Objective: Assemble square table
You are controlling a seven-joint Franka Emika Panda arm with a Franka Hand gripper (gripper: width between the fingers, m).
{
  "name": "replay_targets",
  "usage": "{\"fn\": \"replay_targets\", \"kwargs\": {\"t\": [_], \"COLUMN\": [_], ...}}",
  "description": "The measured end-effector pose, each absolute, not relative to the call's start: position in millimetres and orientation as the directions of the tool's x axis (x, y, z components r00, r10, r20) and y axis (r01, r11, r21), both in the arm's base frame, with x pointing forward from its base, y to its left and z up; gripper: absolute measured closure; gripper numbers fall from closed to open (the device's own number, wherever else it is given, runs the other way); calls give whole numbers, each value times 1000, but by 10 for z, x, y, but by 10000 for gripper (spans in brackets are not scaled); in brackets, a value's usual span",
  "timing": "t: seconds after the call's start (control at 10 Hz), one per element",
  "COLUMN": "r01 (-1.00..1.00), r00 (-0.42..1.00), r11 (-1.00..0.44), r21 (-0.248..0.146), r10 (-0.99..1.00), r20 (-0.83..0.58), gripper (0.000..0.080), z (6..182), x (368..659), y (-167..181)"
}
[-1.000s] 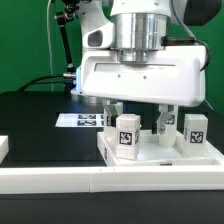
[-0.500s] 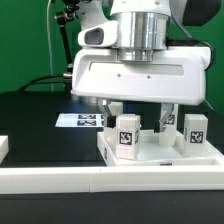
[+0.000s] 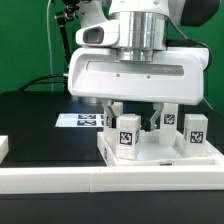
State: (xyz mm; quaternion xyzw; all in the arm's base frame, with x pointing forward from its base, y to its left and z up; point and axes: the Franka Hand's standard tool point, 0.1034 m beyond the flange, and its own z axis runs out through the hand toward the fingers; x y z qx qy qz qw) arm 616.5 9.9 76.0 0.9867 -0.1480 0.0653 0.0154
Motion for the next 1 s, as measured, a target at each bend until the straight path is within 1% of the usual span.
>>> {"fn": "replay_targets", "kwargs": {"t": [0.1,0.5,0.7,0.9,1.0], "r01": [-294,-342,-550,-688,-763], "r00": [948,931,823,710,628], "r11": [-956,-940,-834,-722,-640], "r21": [11,3,-42,-73,-87], "r10": [-290,-339,-550,-691,-767], "r20": [133,133,139,137,129], "gripper": [511,511,511,511,511], "z": [758,757,746,744,743], "x": [6165,6164,6154,6147,6145], "y": [98,97,74,68,62]}}
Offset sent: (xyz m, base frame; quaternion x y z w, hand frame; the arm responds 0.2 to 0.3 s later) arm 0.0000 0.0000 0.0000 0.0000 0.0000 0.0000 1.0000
